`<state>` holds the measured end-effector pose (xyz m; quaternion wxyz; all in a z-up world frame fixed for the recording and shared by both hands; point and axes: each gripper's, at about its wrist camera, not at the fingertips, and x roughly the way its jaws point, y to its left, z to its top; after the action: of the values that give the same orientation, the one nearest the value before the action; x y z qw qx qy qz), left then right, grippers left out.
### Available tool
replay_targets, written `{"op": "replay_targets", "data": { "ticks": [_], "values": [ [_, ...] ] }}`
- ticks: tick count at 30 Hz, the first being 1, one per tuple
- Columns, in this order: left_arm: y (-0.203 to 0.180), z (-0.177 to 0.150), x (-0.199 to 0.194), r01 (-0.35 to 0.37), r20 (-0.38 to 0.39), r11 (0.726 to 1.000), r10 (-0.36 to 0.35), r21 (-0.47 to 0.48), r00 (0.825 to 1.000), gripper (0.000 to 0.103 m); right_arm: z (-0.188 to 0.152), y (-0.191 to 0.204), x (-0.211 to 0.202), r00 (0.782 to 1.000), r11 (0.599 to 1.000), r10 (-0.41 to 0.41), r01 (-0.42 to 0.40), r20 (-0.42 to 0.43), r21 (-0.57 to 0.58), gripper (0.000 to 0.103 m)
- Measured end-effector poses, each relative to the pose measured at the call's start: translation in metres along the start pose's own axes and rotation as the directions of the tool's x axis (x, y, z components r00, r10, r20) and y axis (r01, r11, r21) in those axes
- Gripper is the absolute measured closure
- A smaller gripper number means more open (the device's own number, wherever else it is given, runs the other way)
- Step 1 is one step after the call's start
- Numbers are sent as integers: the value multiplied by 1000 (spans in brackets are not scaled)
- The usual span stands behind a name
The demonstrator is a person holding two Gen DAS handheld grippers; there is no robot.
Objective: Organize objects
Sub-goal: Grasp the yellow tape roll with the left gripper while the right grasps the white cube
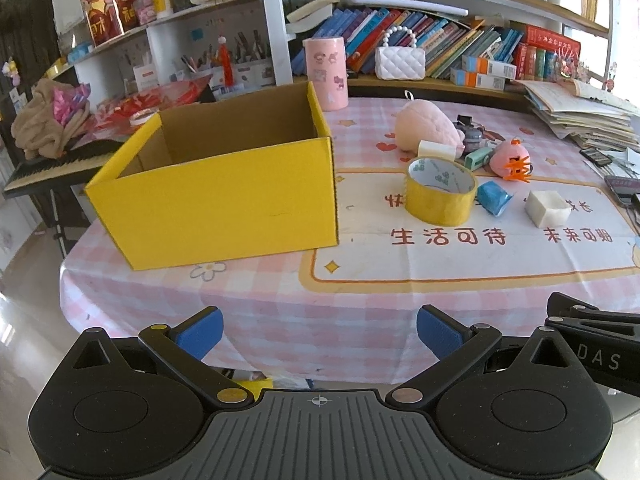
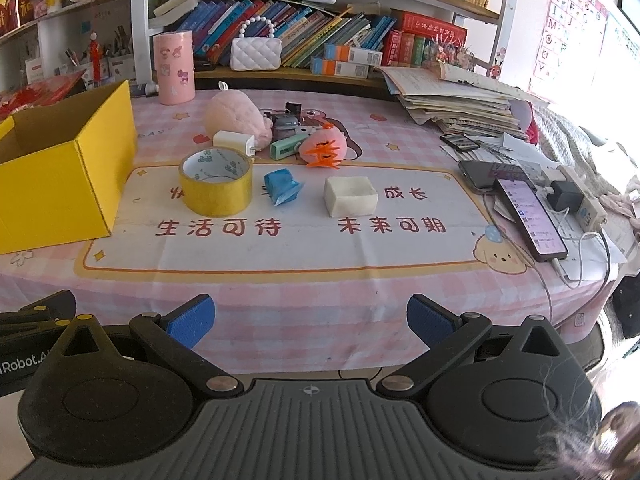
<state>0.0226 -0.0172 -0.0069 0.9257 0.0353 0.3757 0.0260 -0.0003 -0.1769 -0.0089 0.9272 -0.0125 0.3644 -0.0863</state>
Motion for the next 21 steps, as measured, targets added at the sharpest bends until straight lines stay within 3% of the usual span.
{"op": "replay_targets", "data": {
  "ticks": [9,21],
  "values": [
    [-33,24,26,2,2,1000,-2,-6,1000,0,24,-28,33,999,999,38,-38,6,-29,2],
    [-66,54,65,26,-41,998,-28,-62,999,0,68,-57,100,991,986,126,-120,40,-112,12]
  ]
}}
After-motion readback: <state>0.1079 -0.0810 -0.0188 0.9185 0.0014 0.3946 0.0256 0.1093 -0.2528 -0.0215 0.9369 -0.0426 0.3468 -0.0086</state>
